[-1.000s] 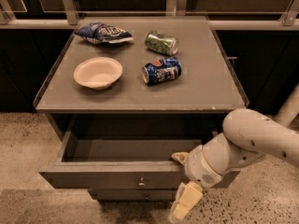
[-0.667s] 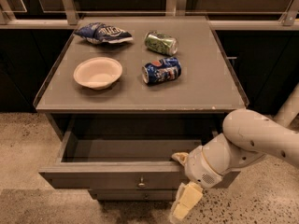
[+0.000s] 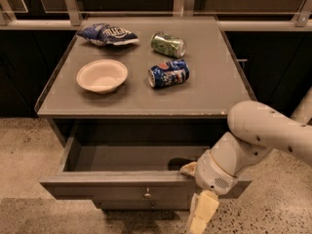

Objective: Open top drawer

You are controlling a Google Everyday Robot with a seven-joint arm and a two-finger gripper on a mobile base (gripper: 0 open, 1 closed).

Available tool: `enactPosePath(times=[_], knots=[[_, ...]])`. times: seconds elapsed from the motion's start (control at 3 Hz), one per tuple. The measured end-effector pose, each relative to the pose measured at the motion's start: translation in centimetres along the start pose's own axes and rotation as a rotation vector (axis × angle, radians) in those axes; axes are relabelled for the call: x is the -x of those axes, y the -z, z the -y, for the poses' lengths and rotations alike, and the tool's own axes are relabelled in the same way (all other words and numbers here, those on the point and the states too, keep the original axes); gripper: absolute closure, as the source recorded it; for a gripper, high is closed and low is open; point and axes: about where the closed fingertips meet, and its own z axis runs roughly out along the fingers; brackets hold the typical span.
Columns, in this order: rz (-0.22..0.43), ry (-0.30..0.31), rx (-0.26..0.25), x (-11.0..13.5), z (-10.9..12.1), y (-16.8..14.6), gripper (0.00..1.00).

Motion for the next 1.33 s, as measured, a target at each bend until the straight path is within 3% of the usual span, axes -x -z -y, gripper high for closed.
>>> enactPosePath(times=[0.33,1.0,1.33], knots=[[-0.026,-0.028,0.079,-0.8,-1.8,-0.3,0.00],[-0.036,-0.009,0.107,-0.2,-2.7,-0.1,0.00],[-0.018,0.012,0.145,0.0,-4.8,-1.0,0.00]])
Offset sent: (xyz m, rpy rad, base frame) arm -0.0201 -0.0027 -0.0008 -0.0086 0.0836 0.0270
